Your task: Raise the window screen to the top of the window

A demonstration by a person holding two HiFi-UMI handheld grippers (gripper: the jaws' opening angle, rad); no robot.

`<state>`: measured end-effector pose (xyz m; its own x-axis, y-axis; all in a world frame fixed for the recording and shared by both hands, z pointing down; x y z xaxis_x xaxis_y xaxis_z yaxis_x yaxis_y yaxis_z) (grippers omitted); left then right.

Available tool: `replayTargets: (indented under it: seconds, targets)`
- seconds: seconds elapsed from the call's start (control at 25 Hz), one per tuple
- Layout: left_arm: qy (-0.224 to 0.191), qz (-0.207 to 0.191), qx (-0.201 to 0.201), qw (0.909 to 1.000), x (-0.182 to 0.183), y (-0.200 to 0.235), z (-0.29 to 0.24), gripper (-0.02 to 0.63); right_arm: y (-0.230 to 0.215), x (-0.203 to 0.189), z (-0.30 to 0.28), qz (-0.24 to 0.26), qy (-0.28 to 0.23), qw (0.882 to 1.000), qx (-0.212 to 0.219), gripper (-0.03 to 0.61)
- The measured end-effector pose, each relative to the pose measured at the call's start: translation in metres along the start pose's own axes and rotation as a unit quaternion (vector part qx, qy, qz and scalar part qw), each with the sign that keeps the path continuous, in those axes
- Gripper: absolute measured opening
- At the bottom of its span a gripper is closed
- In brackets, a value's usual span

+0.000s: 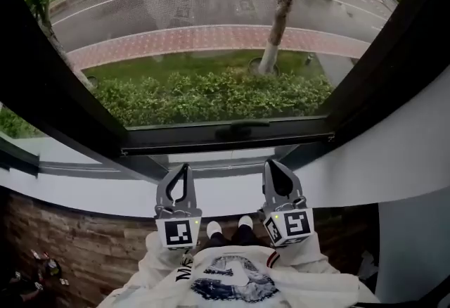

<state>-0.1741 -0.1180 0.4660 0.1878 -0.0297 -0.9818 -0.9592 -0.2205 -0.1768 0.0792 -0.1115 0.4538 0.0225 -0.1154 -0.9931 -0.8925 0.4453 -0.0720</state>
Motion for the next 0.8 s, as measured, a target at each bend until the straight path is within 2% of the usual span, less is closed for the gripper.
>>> replayTargets:
  seconds: [0.04, 0.12, 0.28, 0.32, 0.48, 0.56, 0.8]
  targets:
    - [0.005, -0.006, 0.001, 1.0, -0.001, -0.002, -0.003, 0.005, -0.004, -0.002, -0.004, -0.004, 0.006, 1.0, 0.013, 0.006]
    - [0.016, -0.011, 0.007, 0.9998, 0.001, -0.007, -0.008, 0.005, -0.012, -0.005, -0.011, -0.01, 0.017, 0.999, 0.035, 0.079]
    - [0.016, -0.03, 0.035, 0.9988, 0.001, -0.017, -0.022, 0.009, -0.032, -0.007, -0.017, -0.002, 0.027, 0.998, 0.048, 0.108]
    - [0.018, -0.038, 0.035, 0.9985, 0.0, -0.02, -0.026, 0.057, -0.036, -0.008, -0.018, 0.002, 0.03, 0.998, 0.05, 0.123]
    - [0.045, -0.071, 0.015, 0.9964, -0.008, -0.031, -0.04, 0.119, -0.046, -0.019, -0.024, 0.027, 0.062, 0.995, 0.078, 0.183]
    - [0.061, -0.103, 0.0, 0.9928, -0.017, -0.038, -0.045, 0.16, -0.048, -0.028, -0.03, 0.038, 0.099, 0.989, 0.107, 0.261]
    - [0.119, -0.209, -0.041, 0.9697, -0.044, -0.049, -0.055, 0.247, -0.047, -0.053, -0.04, 0.113, 0.188, 0.96, 0.177, 0.386]
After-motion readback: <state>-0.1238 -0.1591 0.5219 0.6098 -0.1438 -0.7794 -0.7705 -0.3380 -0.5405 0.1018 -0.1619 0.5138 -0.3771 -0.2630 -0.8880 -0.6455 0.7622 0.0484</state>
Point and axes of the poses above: the fingertips, and each gripper's own axes: z backward along the fingers, y to its left, x out of its top, the point moved 8 cm from there along z, backward along the fingers, and after that the axes turned 7 degrees about x, right-handed, at the moved point
